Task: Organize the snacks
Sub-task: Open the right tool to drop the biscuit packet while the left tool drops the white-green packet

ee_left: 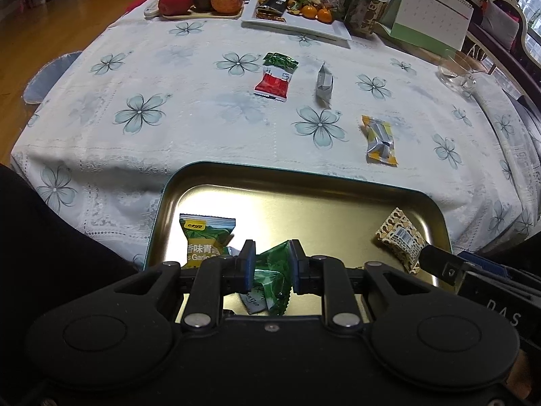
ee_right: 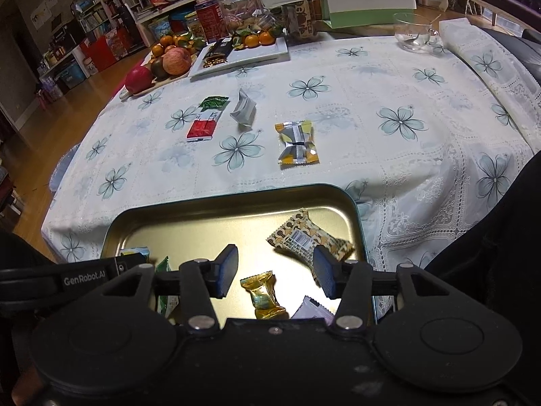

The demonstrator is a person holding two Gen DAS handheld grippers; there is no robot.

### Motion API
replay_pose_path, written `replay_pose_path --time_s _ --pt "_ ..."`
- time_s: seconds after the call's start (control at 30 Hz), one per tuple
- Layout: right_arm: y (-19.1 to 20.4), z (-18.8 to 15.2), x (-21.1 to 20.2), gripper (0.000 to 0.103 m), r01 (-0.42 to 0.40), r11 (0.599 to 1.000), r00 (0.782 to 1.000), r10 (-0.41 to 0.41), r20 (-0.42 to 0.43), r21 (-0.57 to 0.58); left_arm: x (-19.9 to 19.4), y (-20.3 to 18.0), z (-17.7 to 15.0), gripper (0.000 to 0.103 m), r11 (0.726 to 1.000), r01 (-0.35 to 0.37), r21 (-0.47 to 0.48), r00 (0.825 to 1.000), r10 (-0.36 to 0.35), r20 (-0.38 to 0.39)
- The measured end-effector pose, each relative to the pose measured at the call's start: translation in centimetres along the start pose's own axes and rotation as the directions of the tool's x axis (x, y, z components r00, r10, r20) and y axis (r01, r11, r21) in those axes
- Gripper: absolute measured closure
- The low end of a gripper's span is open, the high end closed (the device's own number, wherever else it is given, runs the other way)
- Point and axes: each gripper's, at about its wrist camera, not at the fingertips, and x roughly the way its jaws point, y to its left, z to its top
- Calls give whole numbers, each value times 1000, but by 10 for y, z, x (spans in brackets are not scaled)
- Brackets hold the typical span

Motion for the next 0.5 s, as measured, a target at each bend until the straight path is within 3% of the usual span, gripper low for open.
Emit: replay_pose_path --time_s 0.23,0.5 --pt "3 0 5 51 18 1000 1000 -19 -24 -18 3 1 1 74 1000 -29 -8 1000 29 -11" --pt "4 -1 11 50 47 998 998 -48 -50 -31 3 -1 -2 73 992 -128 6 992 128 10"
